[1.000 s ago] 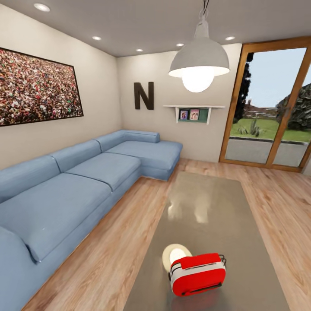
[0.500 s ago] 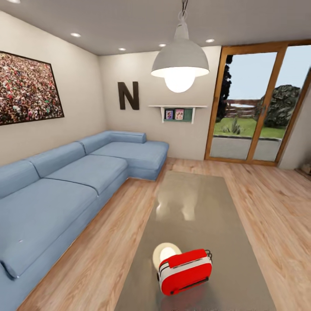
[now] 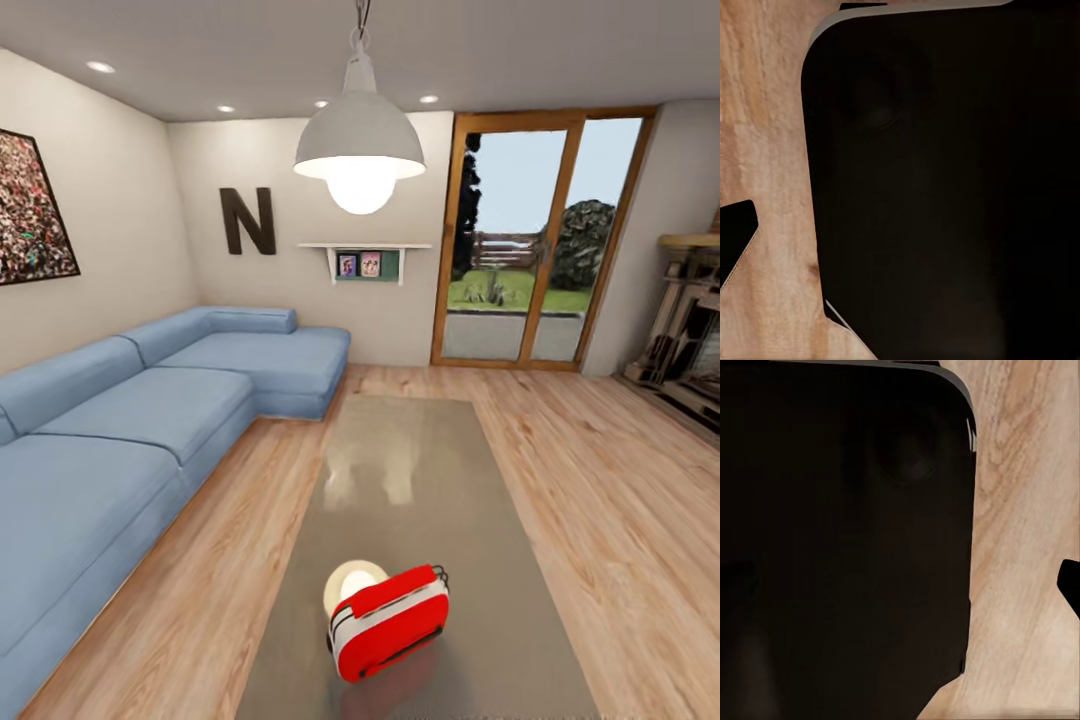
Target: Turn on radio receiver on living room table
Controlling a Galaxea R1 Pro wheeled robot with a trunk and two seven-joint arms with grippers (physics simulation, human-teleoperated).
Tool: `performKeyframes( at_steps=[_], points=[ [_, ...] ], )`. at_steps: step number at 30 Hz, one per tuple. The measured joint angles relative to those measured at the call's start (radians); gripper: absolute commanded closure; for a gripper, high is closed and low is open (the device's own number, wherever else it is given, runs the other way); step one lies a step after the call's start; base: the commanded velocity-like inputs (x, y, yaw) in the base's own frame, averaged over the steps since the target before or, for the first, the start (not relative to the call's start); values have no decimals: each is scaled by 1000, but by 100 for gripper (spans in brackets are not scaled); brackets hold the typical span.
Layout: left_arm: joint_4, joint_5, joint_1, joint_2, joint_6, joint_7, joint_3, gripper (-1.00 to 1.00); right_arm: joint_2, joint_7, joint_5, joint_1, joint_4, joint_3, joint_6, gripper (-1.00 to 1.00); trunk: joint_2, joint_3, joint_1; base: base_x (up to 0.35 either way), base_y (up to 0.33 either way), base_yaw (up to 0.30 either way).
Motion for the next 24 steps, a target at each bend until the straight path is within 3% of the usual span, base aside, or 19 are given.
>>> performKeyframes(
  at_steps=[12, 17, 24],
  points=[
    [-1, 0, 0, 0, 0, 0, 0, -100, 0, 0, 1, 0, 0, 0, 0, -100, 0, 0, 0, 0, 0, -274],
    [-1, 1, 0, 0, 0, -1, 0, -100, -1, 0, 1, 0, 0, 0, 0, -100, 0, 0, 0, 20, 56, -37],
    [-1, 2, 0, 0, 0, -1, 0, -100, -1, 0, 1, 0, 0, 0, 0, -100, 0, 0, 0, 58, 276, -4]
  ],
)
